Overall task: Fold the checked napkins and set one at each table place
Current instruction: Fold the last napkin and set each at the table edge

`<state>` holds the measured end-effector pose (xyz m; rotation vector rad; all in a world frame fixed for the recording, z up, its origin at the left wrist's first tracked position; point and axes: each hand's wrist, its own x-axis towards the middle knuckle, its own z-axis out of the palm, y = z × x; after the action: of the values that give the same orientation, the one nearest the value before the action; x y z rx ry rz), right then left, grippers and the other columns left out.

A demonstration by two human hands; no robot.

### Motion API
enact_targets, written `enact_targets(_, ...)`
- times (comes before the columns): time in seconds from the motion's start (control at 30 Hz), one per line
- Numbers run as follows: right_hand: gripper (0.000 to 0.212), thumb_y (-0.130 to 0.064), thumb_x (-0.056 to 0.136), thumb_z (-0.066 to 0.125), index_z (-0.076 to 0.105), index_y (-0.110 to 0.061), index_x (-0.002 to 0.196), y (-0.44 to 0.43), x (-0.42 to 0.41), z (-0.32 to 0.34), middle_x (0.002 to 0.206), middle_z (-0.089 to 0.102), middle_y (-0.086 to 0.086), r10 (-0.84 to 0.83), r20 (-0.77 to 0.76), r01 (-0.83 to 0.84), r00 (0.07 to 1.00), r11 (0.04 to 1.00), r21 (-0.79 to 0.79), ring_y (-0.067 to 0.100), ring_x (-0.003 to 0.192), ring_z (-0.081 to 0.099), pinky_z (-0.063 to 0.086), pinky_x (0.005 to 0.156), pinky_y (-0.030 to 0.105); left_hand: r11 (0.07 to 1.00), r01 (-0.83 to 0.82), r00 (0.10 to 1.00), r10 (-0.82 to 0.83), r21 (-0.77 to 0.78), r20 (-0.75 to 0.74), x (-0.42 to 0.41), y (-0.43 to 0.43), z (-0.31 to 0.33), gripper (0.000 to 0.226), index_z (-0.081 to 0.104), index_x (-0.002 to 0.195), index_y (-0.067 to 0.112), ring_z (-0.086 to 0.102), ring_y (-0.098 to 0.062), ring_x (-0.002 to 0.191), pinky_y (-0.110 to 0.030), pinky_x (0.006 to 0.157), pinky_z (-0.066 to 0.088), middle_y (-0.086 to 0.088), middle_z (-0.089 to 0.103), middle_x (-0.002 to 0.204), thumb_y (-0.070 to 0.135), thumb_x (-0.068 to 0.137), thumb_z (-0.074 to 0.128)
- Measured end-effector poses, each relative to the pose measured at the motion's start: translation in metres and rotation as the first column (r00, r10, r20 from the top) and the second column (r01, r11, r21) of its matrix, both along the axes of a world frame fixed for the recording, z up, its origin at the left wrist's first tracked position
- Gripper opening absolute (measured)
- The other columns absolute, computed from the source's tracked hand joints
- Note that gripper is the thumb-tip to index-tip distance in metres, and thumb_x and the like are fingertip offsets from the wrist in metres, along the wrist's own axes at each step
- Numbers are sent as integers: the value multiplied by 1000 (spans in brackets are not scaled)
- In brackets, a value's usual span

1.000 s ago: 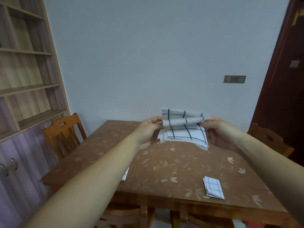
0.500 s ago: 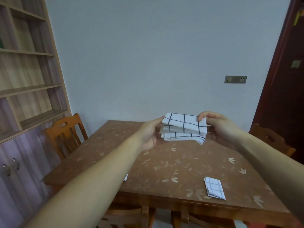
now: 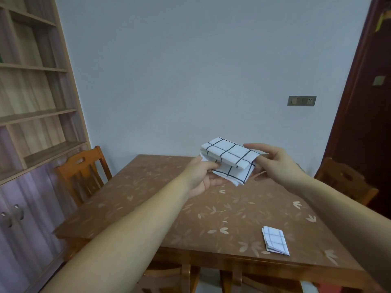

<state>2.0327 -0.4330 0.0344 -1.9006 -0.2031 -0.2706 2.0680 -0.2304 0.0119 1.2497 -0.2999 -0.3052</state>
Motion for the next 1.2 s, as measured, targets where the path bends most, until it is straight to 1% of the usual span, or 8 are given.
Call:
enact_targets(0.23,44,0,94,44,70,-33,107,0,-1,-5,90,74,-7,-39,182,78,982,975,-208,17,70,72,58,63,31,994,-30,998,25,-105,-49,3,-6,6,31,65,97,7,71,-25,66,-44,60,61,-11,73,78,-8,96,38)
enact_targets(0.4,39,-4,93,52,70,-31,113,-3,6,-12,90,67,-9,-47,391,206,919,904,-376,10,59,66,52,61,27,981,-87,987,61,-173,-146,9,-7,4,29,65,102,8,69,-26,83,-50,80,57,-12,70,96,12,102,36)
enact_targets(0.53,30,-4,88,61,73,-17,112,-5,13,-19,82,63,2,-33,636,425,771,770,-476,20,61,55,47,57,34,950,-58,969,-20,-307,-246,12,-7,6,64,59,124,12,69,-32,96,-53,84,54,-15,66,120,63,97,33)
enact_targets(0.6,30,-6,86,63,73,-18,112,-5,14,-21,82,64,2,-33,670,477,742,729,-492,21,61,54,46,54,33,964,-45,983,-4,-263,-184,9,-8,7,46,57,124,12,70,-28,90,-52,82,55,-12,66,114,49,100,43)
enact_targets(0.77,45,-30,87,57,51,-35,132,-1,3,-19,102,60,-13,28,378,179,925,847,-501,7,80,64,52,68,31,985,-155,988,155,-74,-10,7,-8,7,18,60,106,16,68,-26,87,-48,78,56,-9,68,103,8,102,44)
enact_targets(0.93,42,-49,98,45,66,-14,107,15,2,-6,97,71,2,-23,17,23,1000,1000,-19,18,84,69,53,63,27,982,-109,991,95,154,97,4,-5,8,21,63,101,17,63,-36,110,-54,98,49,-12,68,110,4,99,46)
enact_targets(1.03,58,-48,98,46,60,7,85,22,7,-5,72,55,10,-115,-6,116,993,993,38,21,64,54,43,62,30,968,-56,992,26,245,124,-1,-10,7,20,64,102,17,65,-33,104,-51,98,50,-9,69,105,5,98,49)
enact_targets(1.2,48,-38,101,42,39,-8,63,25,13,-7,56,32,3,-281,157,298,947,949,-100,15,50,31,24,52,29,979,-133,984,112,155,137,-1,-16,-1,20,68,111,15,70,-27,103,-44,93,54,-8,73,110,25,97,57)
